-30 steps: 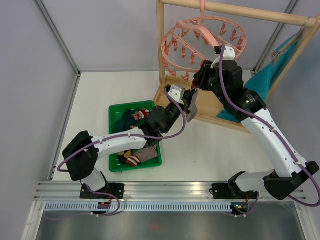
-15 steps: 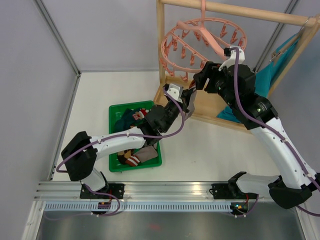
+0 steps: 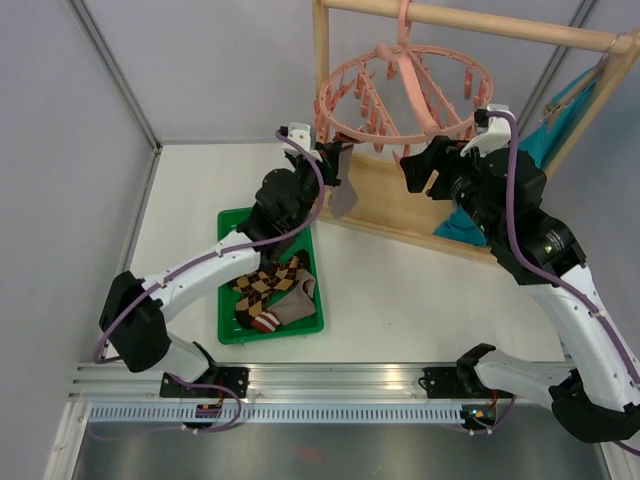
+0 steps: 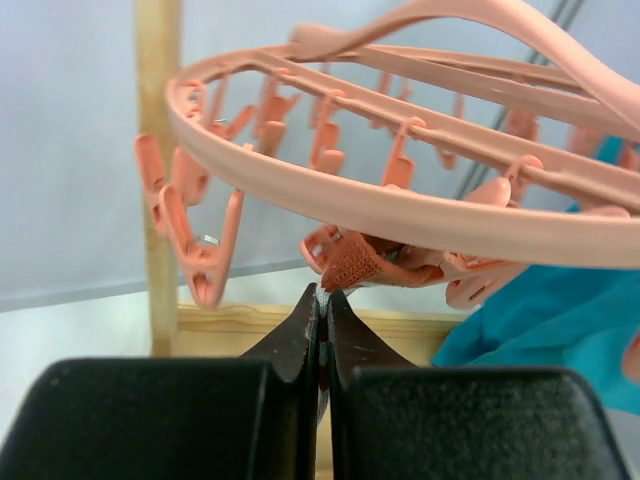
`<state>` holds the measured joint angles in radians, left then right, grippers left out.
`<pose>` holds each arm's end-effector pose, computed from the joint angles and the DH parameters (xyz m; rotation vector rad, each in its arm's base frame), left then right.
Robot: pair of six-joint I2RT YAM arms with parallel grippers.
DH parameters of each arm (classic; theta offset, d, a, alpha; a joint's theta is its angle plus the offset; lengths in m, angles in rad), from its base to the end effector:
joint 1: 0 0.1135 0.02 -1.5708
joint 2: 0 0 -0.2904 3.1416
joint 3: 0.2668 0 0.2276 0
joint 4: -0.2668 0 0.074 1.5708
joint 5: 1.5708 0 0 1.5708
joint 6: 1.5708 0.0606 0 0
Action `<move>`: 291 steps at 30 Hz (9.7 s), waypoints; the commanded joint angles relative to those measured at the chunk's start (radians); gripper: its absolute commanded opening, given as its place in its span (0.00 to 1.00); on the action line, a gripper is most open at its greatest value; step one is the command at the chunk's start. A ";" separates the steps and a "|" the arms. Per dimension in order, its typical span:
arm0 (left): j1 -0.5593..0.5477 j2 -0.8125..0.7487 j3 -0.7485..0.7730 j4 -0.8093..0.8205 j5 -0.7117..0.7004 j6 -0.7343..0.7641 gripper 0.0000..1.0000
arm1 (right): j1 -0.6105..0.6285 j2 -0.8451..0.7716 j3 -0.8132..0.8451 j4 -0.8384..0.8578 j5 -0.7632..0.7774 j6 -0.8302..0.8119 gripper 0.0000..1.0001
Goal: Clip the socks to the hanger
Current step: Clamp the sock onto the hanger, then pick up the sock from the bin.
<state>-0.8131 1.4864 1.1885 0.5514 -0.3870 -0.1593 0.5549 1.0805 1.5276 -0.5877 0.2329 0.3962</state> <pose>0.2564 -0.2378 0.4284 0.1071 1.3543 -0.5670 0.1663 0.0866 0.5001 0.0380 1.7334 0.5064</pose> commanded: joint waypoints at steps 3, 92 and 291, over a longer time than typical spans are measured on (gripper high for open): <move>0.057 -0.025 0.112 -0.165 0.034 -0.081 0.02 | 0.005 -0.037 -0.015 0.000 -0.014 -0.014 0.75; -0.080 0.046 -0.083 -1.187 0.114 -0.017 0.58 | 0.005 -0.169 -0.265 0.019 0.006 -0.094 0.81; -0.147 -0.543 -0.926 -0.542 0.063 -1.666 0.61 | 0.005 -0.157 -0.330 0.032 -0.020 -0.046 0.80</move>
<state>-0.9695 0.9352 0.2470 0.0242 -0.3531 -1.8576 0.5549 0.9302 1.2011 -0.5827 0.2077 0.3382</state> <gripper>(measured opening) 0.610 0.807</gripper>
